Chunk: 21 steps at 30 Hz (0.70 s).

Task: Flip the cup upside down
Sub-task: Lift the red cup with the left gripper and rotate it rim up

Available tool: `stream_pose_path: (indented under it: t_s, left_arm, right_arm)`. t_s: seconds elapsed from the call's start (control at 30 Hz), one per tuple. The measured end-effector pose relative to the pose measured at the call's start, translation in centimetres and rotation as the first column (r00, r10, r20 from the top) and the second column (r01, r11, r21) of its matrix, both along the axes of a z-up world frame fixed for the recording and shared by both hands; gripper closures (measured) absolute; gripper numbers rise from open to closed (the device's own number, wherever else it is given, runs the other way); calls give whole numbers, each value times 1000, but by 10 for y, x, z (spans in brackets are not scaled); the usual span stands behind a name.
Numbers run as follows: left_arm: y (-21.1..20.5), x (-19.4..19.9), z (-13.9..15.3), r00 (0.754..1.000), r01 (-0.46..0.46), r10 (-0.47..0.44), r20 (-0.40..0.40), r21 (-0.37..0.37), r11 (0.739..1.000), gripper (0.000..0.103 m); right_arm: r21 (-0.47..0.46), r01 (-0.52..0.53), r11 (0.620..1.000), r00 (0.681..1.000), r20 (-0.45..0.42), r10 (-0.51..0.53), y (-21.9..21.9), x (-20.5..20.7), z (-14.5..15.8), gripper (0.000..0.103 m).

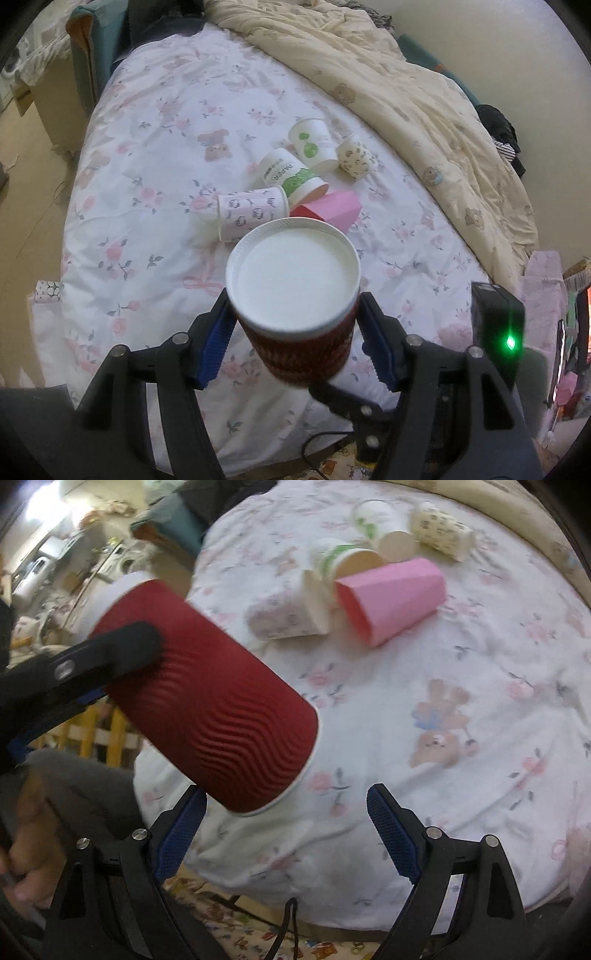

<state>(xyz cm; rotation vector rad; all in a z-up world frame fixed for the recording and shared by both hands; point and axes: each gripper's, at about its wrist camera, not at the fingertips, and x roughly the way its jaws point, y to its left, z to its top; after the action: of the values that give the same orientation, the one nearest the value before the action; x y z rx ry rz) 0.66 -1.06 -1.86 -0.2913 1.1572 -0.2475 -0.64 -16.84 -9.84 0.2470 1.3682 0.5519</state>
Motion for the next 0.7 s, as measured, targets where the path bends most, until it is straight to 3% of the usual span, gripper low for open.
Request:
stream_pose_path:
  t_s: [0.17,0.3,0.4,0.53,0.7]
  left_arm:
    - [-3,-2,0,1000,21,-21,-6,-20,1000,42]
    - [0,0,1,1000,4,-4,10,31,1000,42]
    - [2,5,4,1000,-13,10,29,90,996,42]
    - [-10,11,1,1000,-1,-3,29,168,986,42]
    - [-46,16,-23,999,42,-41,-9,229,973,42]
  right_arm:
    - [-47,45,998,999,-6,-45,-11,4,-4,12]
    - [-27,67,997,998,-14,-67,-19,6,-2,12]
    - [-31,140,990,990,24,-140,-39,5,10,12]
    - [-32,308,951,949,75,-305,-83,9,26,12]
    - [-30,406,913,913,53,-405,-124,7,25,12]
